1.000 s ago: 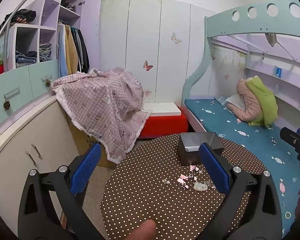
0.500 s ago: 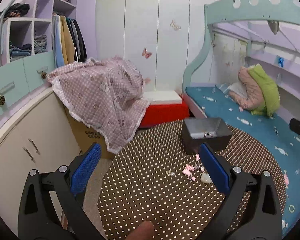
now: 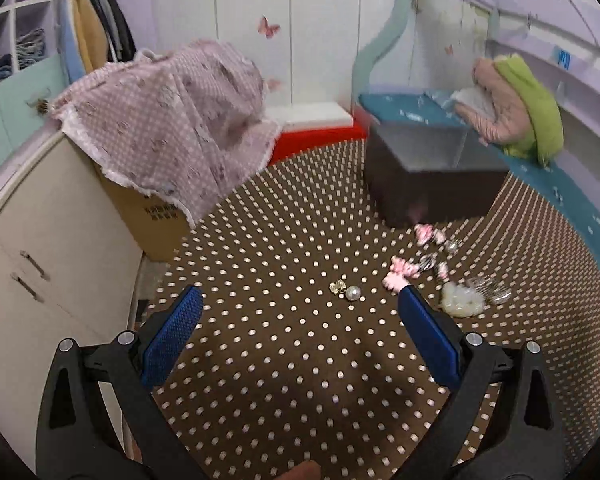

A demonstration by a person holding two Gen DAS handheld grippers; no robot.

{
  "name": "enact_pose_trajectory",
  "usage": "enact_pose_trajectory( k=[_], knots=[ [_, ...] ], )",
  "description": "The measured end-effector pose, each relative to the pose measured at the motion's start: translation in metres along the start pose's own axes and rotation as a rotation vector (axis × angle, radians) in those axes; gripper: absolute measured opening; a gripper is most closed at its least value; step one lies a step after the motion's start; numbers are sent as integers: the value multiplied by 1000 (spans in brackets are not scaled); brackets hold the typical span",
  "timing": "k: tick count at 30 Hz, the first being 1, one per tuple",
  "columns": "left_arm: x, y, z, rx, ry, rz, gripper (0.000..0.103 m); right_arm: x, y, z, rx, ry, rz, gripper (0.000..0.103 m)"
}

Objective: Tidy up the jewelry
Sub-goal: 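Lower the left tool onto a small silver bead charm and close it, then grasp the pearl drop earring with the right tool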

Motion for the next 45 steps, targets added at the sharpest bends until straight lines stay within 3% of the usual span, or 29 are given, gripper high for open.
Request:
enact_pose_trajectory(
  k=[6,7,8,12,15,17,20,25,36,37,41,45],
  knots=[
    [45,4,-10,8,18,84,96,17,6,-1,2,-13,51,95],
    [48,4,-10,9,22,90,91,20,7,-1,0,-16,60,95],
    [53,4,-11,10,29,106,77,23,8,0,-2,-20,68,95],
    [60,2,-13,3,49,116,66,31,9,0,0,-25,89,95],
    [60,-2,-14,17,64,109,51,34,9,-1,2,-22,96,95],
    [57,0,-18,24,84,102,32,35,10,-3,5,-21,99,95],
    [55,1,-16,16,122,99,12,39,9,-5,7,-27,108,95],
    [53,2,-12,16,177,102,11,49,13,-5,-7,-55,150,95],
    [17,3,12,-6,193,54,11,96,37,2,-88,-138,314,95],
    [13,2,14,-7,195,47,11,101,39,6,-113,-140,325,93],
    [-5,0,18,-10,198,18,11,116,43,18,-188,-153,364,65],
    [-15,-3,19,-8,204,3,11,123,49,29,-265,-160,360,61]
  ],
)
Point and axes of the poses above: each gripper's, at about its wrist camera, not at the fingertips, and x roughly the way its jaws point, z to its left, y to its underside, the point moved 1 cm from there along x, roughly the way its jaws point, and after that the axes turned 9 degrees about -y, right-handed, at the moved point
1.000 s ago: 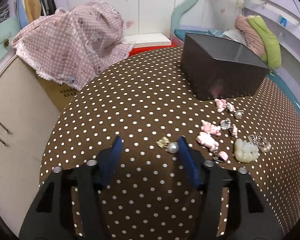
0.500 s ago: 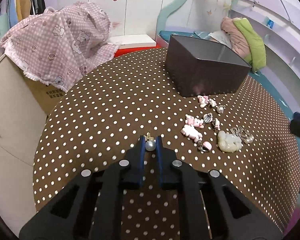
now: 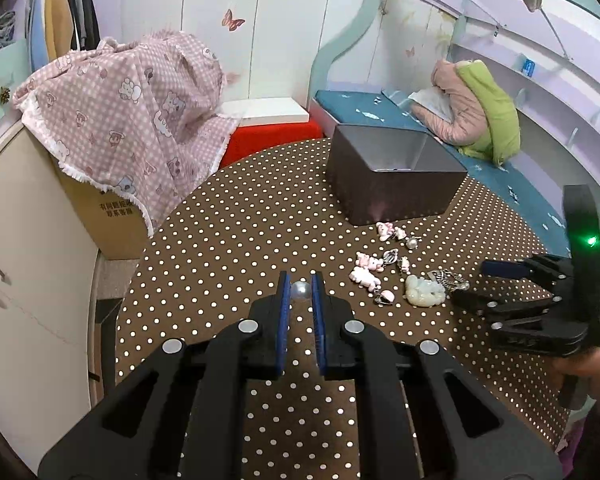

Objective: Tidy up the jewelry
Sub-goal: 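Grasp the pearl drop earring with the right tool, then carry the bead and earring into the grey box and open both tools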

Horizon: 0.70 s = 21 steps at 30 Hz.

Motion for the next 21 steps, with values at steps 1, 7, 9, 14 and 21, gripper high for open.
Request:
enact_pose_trajectory(
  k=[1,7,9,14,21],
  knots=[
    [-1,0,1,0,1,-2,11,0,0,3,-14,-11,2,56],
    [-5,1,-1,0,10,-9,11,-4,0,12,-86,-35,8,21],
    [-7,1,-2,-1,14,-14,11,-7,2,9,-64,-50,12,21],
    [-10,-1,-1,-6,17,-23,11,-27,13,-1,-4,-102,-20,21],
    [-23,-12,-2,-3,33,-62,11,-70,0,-3,3,-118,-102,21]
  ],
)
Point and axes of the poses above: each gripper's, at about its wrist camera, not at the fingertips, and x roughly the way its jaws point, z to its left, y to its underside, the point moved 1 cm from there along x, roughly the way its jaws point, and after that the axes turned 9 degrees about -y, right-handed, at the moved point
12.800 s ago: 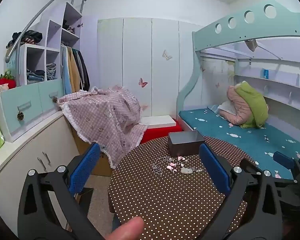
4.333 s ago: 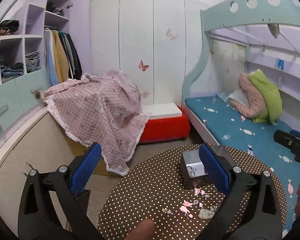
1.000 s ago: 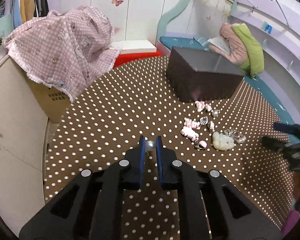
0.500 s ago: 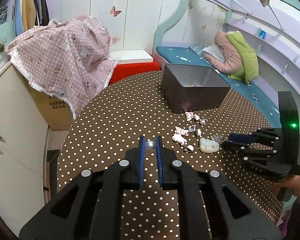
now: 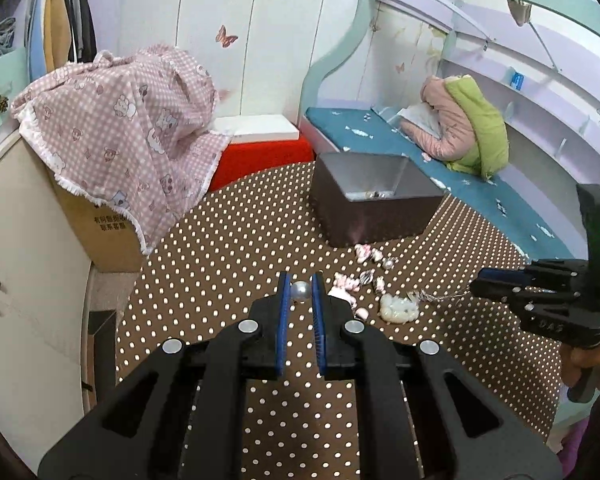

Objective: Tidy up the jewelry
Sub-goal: 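Carry the bead and earring into the grey box and open both tools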

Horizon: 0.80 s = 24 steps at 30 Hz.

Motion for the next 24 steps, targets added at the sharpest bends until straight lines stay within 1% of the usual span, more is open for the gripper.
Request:
enact_pose_trajectory(
  k=[4,7,9,15,20,24],
  knots=[
    [-13,-14,-2,9,4,-36,11,-20,-17,2,-29,4,-46,21],
    [-23,-27,-4,18,9,-66,11,-31,-42,8,-67,24,-83,21],
    [-30,-37,-6,27,13,-89,11,-42,-50,11,-85,33,-106,21],
    [-49,-76,-19,62,19,-162,11,-69,-86,17,-135,58,-194,21],
    [-48,-119,-30,64,55,-196,11,-78,-126,9,-142,44,-253,21],
    [-39,-147,-42,72,73,-197,11,-75,-150,-2,-126,33,-264,21]
  ],
)
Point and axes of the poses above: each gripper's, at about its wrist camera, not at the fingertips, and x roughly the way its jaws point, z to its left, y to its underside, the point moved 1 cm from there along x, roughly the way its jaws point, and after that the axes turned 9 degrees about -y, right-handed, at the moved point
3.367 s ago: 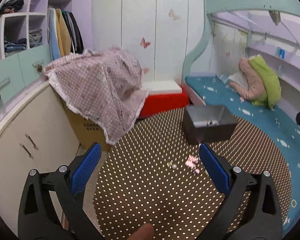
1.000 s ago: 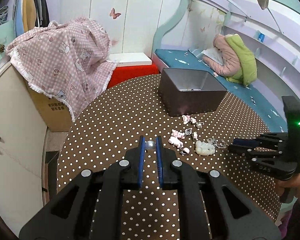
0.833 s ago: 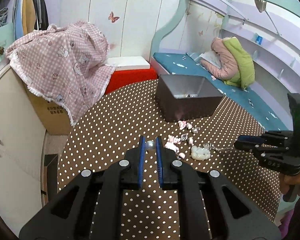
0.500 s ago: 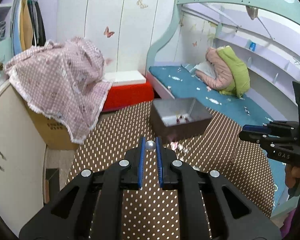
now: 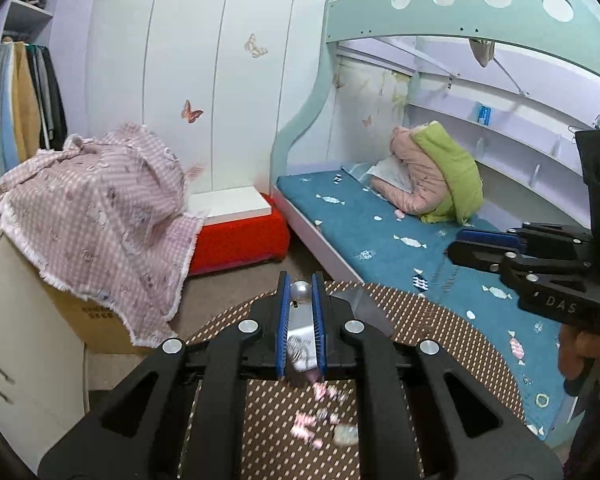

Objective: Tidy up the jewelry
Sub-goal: 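Carry the bead and earring into the grey box and open both tools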

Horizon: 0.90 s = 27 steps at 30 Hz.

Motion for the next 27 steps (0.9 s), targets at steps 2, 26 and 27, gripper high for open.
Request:
enact_pose_trajectory(
  k=[2,26,27],
  knots=[
    [12,-11,-5,-2,8,9,11,6,-6,-8,19,-4,0,21],
    [131,16,-4,-61,-46,216,91,103,38,-73,282,-10,153,90],
    [126,17,-1,-60,-78,200,91,99,40,-73,288,3,143,93]
  ],
)
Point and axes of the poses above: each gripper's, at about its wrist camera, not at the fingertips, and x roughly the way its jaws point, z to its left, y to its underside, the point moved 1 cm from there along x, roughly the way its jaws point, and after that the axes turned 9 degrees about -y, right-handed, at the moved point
